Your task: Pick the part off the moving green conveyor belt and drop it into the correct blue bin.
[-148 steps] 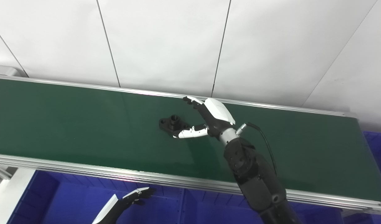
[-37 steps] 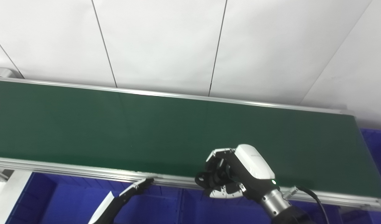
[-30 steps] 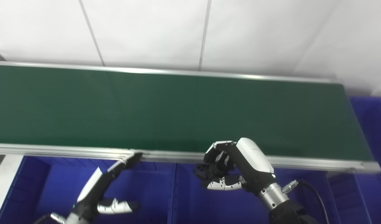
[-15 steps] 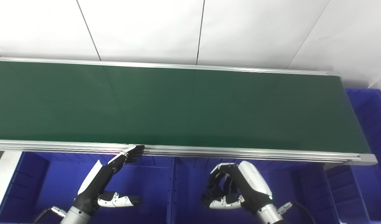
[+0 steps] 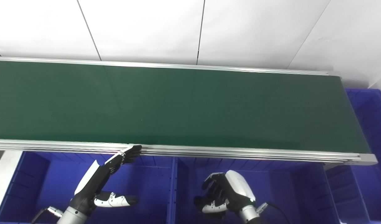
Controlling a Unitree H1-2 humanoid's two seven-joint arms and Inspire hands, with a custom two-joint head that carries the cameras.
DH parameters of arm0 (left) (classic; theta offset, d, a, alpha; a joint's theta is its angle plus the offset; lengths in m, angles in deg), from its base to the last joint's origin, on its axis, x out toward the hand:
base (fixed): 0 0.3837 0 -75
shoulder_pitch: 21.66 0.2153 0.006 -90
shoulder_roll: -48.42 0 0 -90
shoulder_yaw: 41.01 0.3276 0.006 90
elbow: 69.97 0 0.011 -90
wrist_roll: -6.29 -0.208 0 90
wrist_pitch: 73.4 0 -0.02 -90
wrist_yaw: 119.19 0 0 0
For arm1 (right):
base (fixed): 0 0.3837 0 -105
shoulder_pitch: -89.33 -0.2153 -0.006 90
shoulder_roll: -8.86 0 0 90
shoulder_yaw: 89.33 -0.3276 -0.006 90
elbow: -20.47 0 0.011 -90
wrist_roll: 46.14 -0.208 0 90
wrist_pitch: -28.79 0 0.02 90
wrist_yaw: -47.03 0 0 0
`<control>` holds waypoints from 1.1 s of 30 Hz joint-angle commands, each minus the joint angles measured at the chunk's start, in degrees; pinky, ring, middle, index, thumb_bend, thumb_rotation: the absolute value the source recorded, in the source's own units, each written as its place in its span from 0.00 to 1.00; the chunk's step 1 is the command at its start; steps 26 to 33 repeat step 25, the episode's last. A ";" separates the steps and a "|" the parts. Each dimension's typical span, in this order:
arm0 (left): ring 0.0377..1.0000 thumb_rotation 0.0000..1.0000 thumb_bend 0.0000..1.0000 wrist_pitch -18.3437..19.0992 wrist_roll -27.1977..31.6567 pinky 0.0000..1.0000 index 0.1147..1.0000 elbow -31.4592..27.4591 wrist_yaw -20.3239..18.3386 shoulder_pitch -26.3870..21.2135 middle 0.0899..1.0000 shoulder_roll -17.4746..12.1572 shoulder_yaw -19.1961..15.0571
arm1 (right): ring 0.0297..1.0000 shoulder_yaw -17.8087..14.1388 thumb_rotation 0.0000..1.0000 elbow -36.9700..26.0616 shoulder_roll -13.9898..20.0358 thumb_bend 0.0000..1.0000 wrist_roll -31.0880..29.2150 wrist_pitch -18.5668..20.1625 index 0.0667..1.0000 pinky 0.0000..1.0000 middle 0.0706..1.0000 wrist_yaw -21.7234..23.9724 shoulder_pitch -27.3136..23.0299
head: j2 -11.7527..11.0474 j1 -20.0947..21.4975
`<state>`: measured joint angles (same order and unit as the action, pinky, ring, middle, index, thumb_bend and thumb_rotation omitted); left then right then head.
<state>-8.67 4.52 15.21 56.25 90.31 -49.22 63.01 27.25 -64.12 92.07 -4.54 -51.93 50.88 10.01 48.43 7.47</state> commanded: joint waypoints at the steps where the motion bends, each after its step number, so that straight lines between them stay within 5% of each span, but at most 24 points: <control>1: 0.85 0.54 0.87 -1.65 0.64 0.82 0.84 -1.33 -0.62 0.61 0.85 0.22 -0.88 | 0.34 0.60 0.00 -2.28 0.84 0.53 -1.46 -2.16 0.47 0.27 0.43 1.25 0.26 | 0.03 -0.06; 3: 0.85 0.54 0.87 -1.65 0.76 0.82 0.84 -1.32 -1.07 0.63 0.86 0.46 -1.17 | 0.54 1.22 0.12 -4.12 1.81 0.65 -2.62 -1.22 0.69 0.42 0.63 3.89 0.64 | 0.07 -0.23; 4: 0.85 0.54 0.87 -1.65 0.82 0.82 0.84 -1.34 -1.27 0.68 0.86 0.62 -1.34 | 0.70 1.45 0.21 -5.33 2.35 0.69 -3.15 -0.99 0.76 0.58 0.76 5.06 0.84 | 0.10 -0.22; 6: 0.85 0.54 0.88 -1.65 1.09 0.82 0.84 -1.39 -1.75 0.76 0.85 1.00 -1.70 | 0.86 1.41 0.36 -7.49 3.20 0.74 -4.54 -1.36 0.84 0.75 0.88 6.33 1.23 | 0.07 -0.26; 11: 0.85 0.54 0.88 -1.66 0.82 0.82 0.84 -1.39 -2.62 0.83 0.85 1.65 -2.53 | 0.95 0.90 0.43 -12.30 4.58 0.74 -7.63 -2.33 0.89 0.88 0.94 7.84 2.37 | -0.03 -0.40; 20: 0.85 0.54 0.88 -1.66 1.37 0.82 0.84 -1.01 -4.21 0.81 0.85 1.96 -3.73 | 0.90 -0.86 0.41 -21.44 5.14 0.75 -11.26 -9.84 0.88 0.85 0.92 2.04 8.93 | -0.25 -0.93; 25: 0.85 0.55 0.88 -1.66 0.01 0.82 0.84 -0.58 -3.91 0.75 0.86 1.75 -3.82 | 0.86 -1.52 0.47 -24.15 2.77 0.75 -15.23 -13.77 0.92 0.76 0.90 -0.56 13.54 | -1.19 -2.00; 33: 0.85 0.55 0.88 -1.66 0.01 0.82 0.84 -0.58 -3.91 0.75 0.86 1.75 -3.82 | 0.86 -1.52 0.47 -24.15 2.77 0.75 -15.23 -13.77 0.92 0.76 0.90 -0.56 13.54 | -1.19 -2.00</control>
